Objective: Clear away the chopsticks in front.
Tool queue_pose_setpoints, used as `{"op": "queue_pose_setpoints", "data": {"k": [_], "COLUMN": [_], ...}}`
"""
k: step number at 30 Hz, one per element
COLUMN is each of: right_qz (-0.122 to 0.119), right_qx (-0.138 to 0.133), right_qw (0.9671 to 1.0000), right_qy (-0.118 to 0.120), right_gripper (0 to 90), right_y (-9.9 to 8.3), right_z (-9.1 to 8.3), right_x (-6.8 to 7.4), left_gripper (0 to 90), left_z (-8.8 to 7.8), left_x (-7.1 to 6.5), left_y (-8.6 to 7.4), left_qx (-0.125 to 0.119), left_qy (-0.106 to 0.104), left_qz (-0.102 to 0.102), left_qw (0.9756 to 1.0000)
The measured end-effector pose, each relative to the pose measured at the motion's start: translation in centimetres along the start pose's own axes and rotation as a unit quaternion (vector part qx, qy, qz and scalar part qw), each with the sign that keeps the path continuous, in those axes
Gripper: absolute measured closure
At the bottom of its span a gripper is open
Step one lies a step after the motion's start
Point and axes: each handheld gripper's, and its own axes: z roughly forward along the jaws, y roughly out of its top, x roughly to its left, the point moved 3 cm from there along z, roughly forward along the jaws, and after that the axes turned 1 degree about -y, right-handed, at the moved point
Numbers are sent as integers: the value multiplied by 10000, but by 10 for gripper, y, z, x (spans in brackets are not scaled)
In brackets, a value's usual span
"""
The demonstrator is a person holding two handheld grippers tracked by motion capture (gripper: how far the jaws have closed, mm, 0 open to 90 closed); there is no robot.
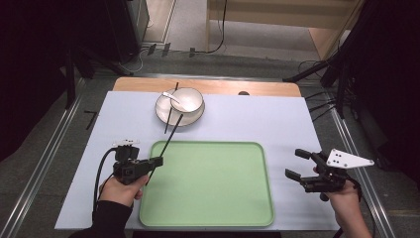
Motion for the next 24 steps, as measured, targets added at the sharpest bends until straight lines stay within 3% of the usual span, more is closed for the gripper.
{"op": "queue_pose_setpoints", "data": {"k": [5, 7, 9, 13, 19, 24], "right_qz": [5, 20, -3, -32, -41, -41], "right_qx": [21, 20, 26, 29, 45, 45], "right_qw": [10000, 10000, 10000, 10000, 10000, 10000], "right_qy": [4, 11, 16, 35, 57, 52], "right_gripper": [164, 164, 164, 164, 164, 164], "right_y": [0, 0, 1, 2, 2, 2], "right_z": [1, 2, 3, 4, 6, 6], "right_x": [-1, 0, 0, 0, 0, 0], "left_gripper": [856, 855, 855, 855, 854, 854], "left_z": [-5, -6, -7, -5, 0, 8], "left_x": [-3, -4, -3, 0, 5, 10], "left_y": [-21, -25, -36, -48, -50, -54], "left_qx": [115, 128, 265, 490, 600, 837], "left_qy": [-48, -17, 122, 201, 296, 414], "left_qz": [-119, -135, -121, -242, -251, -352], "left_qw": [9999, 9998, 9995, 9983, 9974, 9950]}}
